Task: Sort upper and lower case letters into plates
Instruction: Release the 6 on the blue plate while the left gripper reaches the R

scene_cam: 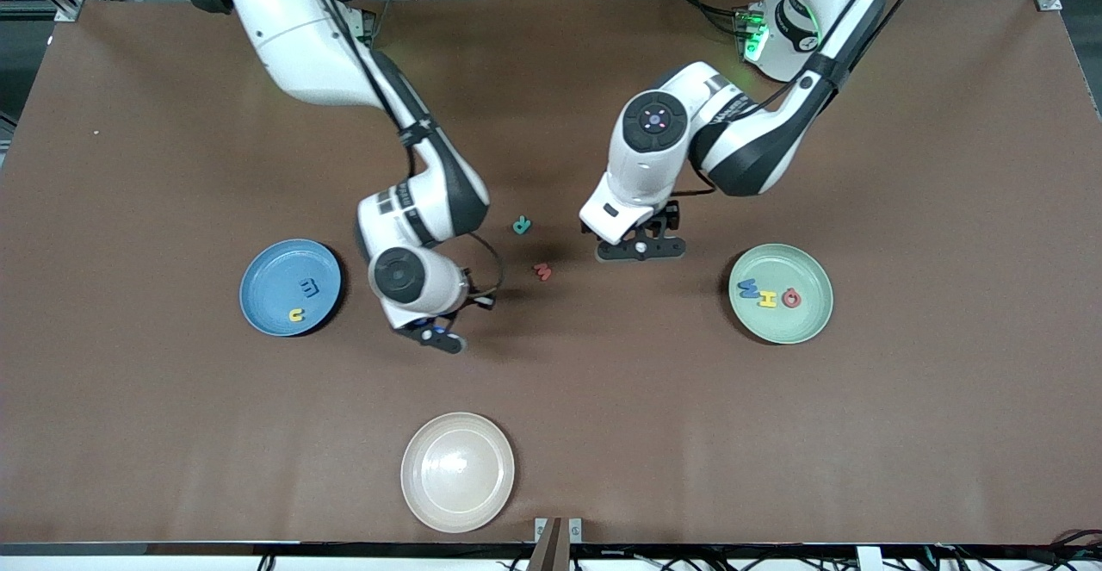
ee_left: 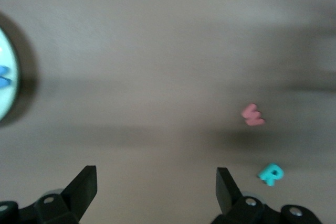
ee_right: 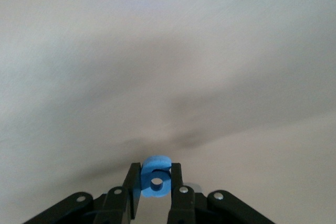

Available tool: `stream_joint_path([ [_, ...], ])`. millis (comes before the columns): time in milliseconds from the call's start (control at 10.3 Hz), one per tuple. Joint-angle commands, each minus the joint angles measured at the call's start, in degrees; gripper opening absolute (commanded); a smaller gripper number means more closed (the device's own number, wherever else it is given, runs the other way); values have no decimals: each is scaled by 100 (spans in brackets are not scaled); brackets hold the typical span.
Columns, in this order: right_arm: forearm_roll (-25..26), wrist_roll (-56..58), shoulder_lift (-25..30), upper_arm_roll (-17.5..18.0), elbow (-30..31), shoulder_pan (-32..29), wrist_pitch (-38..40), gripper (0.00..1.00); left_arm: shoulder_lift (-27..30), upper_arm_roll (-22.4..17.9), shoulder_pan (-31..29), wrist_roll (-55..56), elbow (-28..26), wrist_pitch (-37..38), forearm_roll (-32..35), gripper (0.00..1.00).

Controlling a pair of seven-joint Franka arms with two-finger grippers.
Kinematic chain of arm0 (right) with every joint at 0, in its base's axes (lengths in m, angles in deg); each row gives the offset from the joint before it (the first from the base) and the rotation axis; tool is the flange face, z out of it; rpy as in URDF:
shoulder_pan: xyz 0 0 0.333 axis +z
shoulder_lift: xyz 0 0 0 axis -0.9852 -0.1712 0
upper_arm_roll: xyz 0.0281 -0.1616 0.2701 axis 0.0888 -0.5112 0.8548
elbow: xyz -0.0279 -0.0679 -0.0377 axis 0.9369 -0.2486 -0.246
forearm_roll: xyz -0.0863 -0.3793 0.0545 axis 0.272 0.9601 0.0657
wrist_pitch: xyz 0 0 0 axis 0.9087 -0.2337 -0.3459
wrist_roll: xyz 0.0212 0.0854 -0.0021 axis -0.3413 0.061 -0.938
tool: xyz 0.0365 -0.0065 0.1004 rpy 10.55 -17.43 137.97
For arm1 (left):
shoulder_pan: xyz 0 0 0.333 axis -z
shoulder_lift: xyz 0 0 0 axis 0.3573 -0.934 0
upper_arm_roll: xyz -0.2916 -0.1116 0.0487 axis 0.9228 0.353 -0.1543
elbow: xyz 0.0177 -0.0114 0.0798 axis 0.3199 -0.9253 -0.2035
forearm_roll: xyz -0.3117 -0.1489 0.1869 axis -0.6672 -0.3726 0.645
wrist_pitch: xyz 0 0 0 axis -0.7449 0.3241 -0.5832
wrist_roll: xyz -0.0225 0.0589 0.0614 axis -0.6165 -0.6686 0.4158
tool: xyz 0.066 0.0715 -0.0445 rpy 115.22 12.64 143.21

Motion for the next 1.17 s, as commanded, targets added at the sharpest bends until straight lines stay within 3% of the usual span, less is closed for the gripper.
stream_joint_path([
  [0, -83, 1416, 256, -595, -115, -317, 918, 0, -683, -49, 519, 768, 728, -7, 201, 100],
  [291, -74, 3027, 335, -1616, -37, -353, 1562, 0, -1211, -49, 994, 1026, 1126, -303, 806, 100],
  [485, -83, 3713, 326, -1811, 349, -501, 1494, 0, -1545, -58, 1232, 894, 1144, -744, 1290, 100],
  [777, -714, 4881, 335, -2232, 1122, -634, 1134, 0, -1985, -67, 1425, -54, 1153, -1437, 1406, 100],
  [874, -838, 4920, 274, -2269, 1141, -643, 1124, 23, -2169, -67, 1452, -378, 1196, -1692, 1380, 100],
  [971, -917, 4895, 247, -2269, 1133, -677, 1089, 78, -2284, -67, 1479, -790, 1223, -1781, 1371, 100],
  [1068, -935, 4886, 212, -2269, 1124, -695, 1063, 100, -2285, -67, 1583, -1081, 1223, -1782, 1371, 100],
])
